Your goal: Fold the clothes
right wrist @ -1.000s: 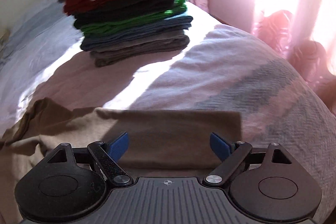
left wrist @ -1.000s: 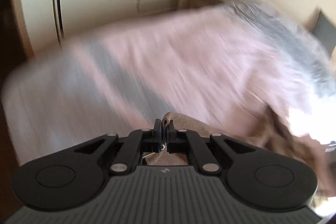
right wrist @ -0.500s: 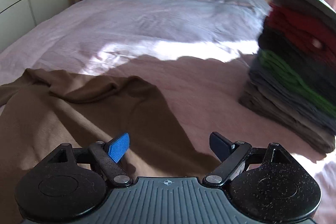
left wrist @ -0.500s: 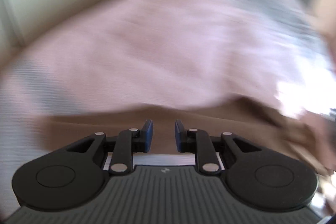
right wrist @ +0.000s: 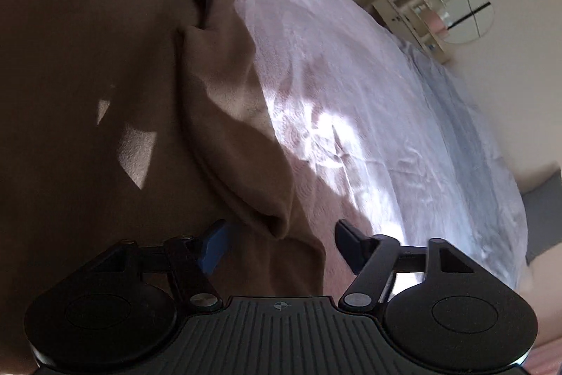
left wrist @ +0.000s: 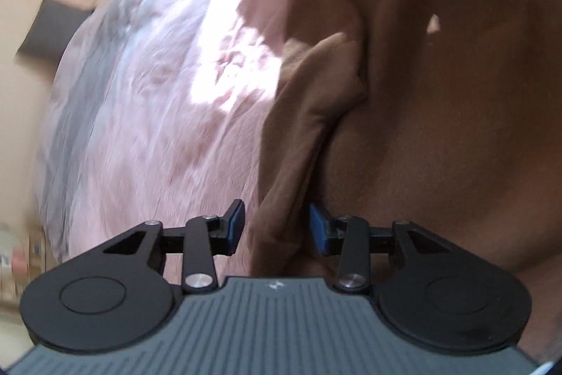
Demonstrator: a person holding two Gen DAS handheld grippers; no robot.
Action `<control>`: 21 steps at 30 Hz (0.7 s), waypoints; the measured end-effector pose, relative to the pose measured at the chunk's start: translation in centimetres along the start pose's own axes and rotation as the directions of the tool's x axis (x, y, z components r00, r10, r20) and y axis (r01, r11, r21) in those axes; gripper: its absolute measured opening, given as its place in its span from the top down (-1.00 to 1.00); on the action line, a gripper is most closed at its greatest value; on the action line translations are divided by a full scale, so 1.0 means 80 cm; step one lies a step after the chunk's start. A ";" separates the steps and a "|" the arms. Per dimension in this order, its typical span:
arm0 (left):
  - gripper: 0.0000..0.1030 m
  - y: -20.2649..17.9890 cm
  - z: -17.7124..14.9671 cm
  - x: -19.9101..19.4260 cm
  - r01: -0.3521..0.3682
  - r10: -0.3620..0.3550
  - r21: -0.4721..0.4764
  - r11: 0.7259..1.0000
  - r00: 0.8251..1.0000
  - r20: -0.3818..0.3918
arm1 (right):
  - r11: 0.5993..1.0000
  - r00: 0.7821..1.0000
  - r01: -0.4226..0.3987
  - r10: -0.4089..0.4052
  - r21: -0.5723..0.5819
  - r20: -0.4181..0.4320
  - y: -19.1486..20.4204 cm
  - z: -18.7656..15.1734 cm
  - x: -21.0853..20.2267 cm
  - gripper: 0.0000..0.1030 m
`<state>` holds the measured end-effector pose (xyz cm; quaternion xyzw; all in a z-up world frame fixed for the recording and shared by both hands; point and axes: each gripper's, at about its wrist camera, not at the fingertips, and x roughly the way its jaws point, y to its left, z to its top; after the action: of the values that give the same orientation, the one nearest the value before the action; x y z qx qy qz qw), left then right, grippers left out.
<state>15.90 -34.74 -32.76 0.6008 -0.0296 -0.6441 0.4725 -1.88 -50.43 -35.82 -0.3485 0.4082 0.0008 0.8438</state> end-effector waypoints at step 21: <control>0.49 0.181 -0.107 0.094 0.320 -0.306 -0.926 0.202 0.918 0.251 | 0.280 0.898 -0.326 0.389 0.903 0.204 -0.186 -0.099 0.107 0.80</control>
<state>32.31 -43.03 -31.96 0.1854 0.4811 -0.6160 0.5956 2.59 -68.79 -36.36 0.2826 0.4286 -0.0478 0.8568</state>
